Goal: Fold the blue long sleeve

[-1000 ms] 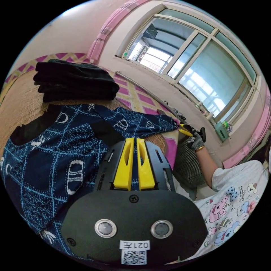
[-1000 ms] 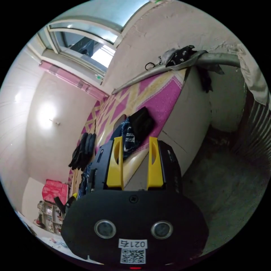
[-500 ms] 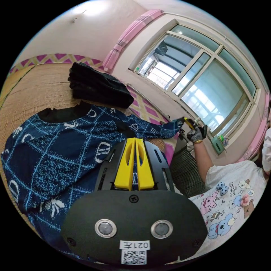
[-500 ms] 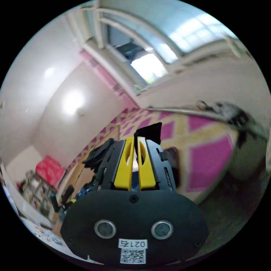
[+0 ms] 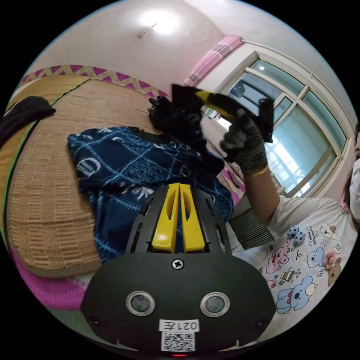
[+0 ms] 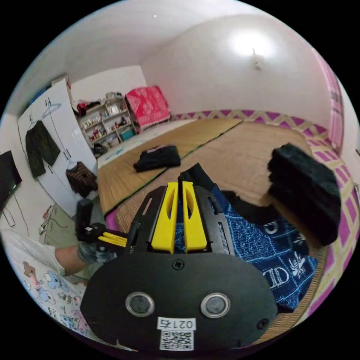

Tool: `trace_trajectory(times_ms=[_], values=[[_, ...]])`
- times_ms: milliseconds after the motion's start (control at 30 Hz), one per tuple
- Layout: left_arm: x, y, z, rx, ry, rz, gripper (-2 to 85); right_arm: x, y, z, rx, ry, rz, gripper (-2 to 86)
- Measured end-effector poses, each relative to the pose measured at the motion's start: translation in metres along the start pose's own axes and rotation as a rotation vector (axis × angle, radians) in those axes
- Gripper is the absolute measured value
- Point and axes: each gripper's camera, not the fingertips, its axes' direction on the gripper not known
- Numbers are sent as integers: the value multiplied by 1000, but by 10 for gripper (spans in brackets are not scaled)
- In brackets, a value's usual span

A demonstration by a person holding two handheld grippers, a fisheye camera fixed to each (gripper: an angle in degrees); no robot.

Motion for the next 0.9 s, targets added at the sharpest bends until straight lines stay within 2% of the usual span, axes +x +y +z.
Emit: trace_trajectory(times_ms=[100,300,367,433,467,567,667,800,867,900], values=[[-21,21,-40,16,-25,-38,-9,-25,6,67,-93,31,-32,6],[-49,49,-101,84,-37,-107,-9,-74,-9,106,-53,11,-99,11],[-55,50,-109,87,-24,-117,-9,-85,-10,142,-121,-53,-112,17],[-58,50,-115,87,-14,-124,-9,-87,-4,196,-305,-105,-93,33],[-60,50,-119,85,-12,-123,-9,-85,-2,201,-330,-127,-88,40],[-61,52,-133,77,-14,-113,-9,-63,8,169,-257,-224,-41,80],[-64,56,-147,71,-21,-108,-9,-27,30,104,-201,-136,-24,87],[-68,58,-160,64,-25,-109,-9,46,88,19,-200,207,93,55],[-68,58,-162,59,-32,-109,-10,79,117,8,-270,305,153,39],[-66,58,-163,55,-34,-105,-10,98,137,13,-370,331,184,31]])
